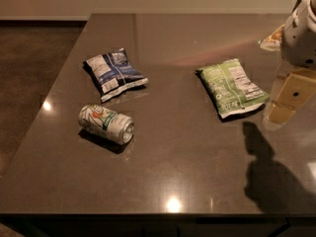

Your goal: Move 7up can near green jalapeno chip bag

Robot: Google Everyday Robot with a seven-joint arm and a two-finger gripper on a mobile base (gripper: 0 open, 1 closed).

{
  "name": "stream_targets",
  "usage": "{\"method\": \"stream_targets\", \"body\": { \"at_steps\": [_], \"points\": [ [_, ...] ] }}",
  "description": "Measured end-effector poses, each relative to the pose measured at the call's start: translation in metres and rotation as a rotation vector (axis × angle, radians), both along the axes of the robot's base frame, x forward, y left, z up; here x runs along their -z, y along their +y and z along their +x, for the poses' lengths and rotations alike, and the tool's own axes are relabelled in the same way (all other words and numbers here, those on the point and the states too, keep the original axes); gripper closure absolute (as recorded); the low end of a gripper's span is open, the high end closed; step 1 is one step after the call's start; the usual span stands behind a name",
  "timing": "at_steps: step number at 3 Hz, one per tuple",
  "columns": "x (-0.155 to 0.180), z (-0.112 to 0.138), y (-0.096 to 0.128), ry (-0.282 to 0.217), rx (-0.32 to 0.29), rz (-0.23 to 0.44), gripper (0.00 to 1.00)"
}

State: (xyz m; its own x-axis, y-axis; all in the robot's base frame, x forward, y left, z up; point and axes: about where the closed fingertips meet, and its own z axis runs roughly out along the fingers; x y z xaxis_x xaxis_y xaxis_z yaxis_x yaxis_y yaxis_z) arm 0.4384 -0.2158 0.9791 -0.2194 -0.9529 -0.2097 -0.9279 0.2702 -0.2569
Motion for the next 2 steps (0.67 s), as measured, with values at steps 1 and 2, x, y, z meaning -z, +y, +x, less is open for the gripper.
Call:
{"method": "stream_targets", "body": {
  "at_steps": [1, 2],
  "points": [
    [0.0, 0.0, 0.0, -0.001, 0.0, 0.0, 0.0],
    [0.012, 0.011, 0.021, 0.013, -0.035, -0.001, 0.0]
  ]
}}
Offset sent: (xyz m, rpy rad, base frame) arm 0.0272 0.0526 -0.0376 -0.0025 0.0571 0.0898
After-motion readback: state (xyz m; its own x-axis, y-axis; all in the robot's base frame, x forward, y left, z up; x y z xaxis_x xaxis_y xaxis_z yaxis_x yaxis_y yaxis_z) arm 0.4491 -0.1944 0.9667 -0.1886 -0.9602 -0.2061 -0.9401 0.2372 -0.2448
